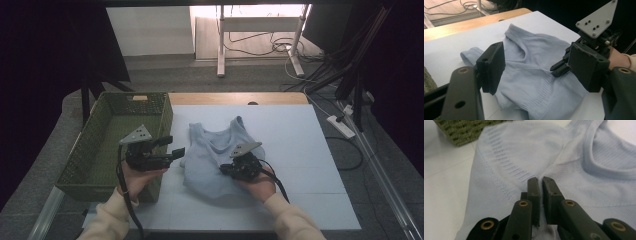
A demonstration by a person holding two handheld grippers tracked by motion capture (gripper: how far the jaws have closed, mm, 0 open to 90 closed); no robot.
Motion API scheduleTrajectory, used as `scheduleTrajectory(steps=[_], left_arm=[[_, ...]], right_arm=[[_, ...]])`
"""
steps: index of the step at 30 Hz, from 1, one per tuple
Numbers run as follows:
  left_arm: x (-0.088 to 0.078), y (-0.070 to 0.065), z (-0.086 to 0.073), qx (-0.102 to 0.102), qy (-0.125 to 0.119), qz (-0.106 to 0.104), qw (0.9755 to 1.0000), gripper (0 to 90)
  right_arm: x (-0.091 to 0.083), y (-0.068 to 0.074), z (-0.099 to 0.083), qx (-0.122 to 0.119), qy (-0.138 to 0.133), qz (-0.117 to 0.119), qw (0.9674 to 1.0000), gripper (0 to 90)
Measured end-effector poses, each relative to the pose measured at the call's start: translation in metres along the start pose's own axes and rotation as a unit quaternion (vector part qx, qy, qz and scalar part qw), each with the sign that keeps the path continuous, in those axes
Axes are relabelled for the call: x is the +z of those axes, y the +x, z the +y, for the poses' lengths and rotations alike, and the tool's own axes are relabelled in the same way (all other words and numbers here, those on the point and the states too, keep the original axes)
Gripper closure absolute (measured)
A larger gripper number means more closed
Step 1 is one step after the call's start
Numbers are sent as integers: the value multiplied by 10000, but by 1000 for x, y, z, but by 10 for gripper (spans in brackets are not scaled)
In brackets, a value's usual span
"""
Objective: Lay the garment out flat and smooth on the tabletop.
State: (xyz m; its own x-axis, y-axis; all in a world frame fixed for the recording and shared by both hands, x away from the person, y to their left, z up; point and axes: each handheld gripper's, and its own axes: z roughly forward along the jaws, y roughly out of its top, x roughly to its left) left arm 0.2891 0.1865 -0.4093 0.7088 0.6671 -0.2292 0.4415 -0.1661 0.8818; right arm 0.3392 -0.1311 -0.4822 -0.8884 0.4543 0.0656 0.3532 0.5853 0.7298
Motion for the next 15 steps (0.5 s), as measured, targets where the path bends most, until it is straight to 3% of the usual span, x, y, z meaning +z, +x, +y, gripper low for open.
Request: scheduleTrajectory(steps=[9,15], left_arm=[[-1,0,1,7,-52,10,10000,303],[-2,-3,2,69,-75,13,9999,303]], right_arm=[[-18,-8,9,-99,-514,-325,9981,870],[-21,-14,17,-162,-609,-466,9969,875]])
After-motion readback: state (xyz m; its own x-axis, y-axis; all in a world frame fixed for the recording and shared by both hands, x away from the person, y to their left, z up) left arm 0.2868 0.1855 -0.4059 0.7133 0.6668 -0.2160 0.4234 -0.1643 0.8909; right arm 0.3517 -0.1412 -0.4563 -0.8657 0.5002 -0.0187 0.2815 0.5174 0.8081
